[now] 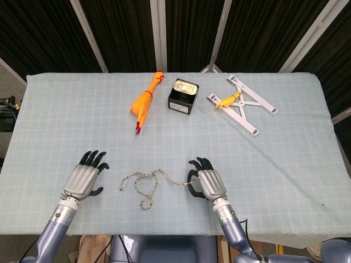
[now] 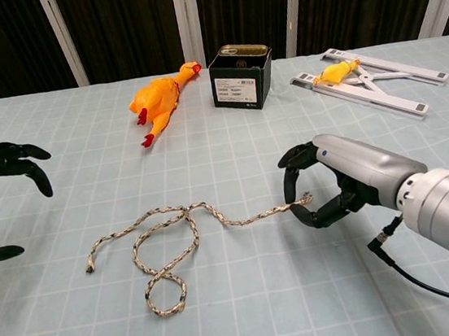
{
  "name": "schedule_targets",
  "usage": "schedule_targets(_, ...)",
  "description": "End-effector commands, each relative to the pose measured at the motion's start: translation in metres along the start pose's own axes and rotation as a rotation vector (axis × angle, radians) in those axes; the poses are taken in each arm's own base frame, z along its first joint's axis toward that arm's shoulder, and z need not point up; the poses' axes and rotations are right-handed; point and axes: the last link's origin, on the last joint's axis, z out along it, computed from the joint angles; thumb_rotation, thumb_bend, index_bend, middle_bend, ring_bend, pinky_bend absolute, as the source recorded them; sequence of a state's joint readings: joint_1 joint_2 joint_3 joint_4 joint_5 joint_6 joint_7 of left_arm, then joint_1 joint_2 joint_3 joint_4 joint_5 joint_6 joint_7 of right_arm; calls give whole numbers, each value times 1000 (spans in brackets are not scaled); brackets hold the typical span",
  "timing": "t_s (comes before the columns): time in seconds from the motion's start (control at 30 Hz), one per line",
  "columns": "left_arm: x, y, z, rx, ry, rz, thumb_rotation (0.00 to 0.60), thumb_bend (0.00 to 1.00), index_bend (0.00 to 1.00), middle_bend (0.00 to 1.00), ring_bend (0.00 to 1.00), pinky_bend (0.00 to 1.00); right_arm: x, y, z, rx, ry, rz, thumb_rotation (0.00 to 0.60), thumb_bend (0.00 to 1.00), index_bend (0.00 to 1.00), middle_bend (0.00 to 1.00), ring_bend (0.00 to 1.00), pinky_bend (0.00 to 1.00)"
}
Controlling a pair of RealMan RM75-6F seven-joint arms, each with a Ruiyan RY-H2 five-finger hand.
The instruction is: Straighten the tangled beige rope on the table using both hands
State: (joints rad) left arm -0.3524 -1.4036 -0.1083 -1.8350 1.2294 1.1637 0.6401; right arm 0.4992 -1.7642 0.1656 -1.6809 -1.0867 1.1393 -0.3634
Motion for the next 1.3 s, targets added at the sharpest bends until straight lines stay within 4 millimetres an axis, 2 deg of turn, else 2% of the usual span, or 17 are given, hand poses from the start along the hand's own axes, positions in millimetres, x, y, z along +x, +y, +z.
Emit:
schedule_targets(0.03,-6,13,6,21,-20,-69,600,264,294,57,0,0,-1,0,0,-1,-2,0,600,494,608,195,0,0)
schedule_targets(0.43,-23,51,25,29,13,-112,600,264,248,56,0,0,-1,3,-1,-8,-5,-1,600,493,610,196,0,0)
schedule_targets(0.6,-30,59,32,50,14,-102,600,264,169,22,0,0,1,3,-2,-7,-3,-2,600,494,613,196,0,0)
schedule_targets(0.8,-38,68,39,66,-7,-109,600,266,144,5,0,0,0,4,-2,-8,-9,-3,600,494,614,196,0,0)
schedule_targets(1.03,-42,70,46,90,-7,-104,600,277,142,4,0,0,0,6,-3,-11,-12,-9,600,494,613,196,0,0)
schedule_targets(1.3,-40,61,54,119,13,-89,600,310,142,4,0,0,-1,5,-3,-5,-15,-18,600,494,613,196,0,0)
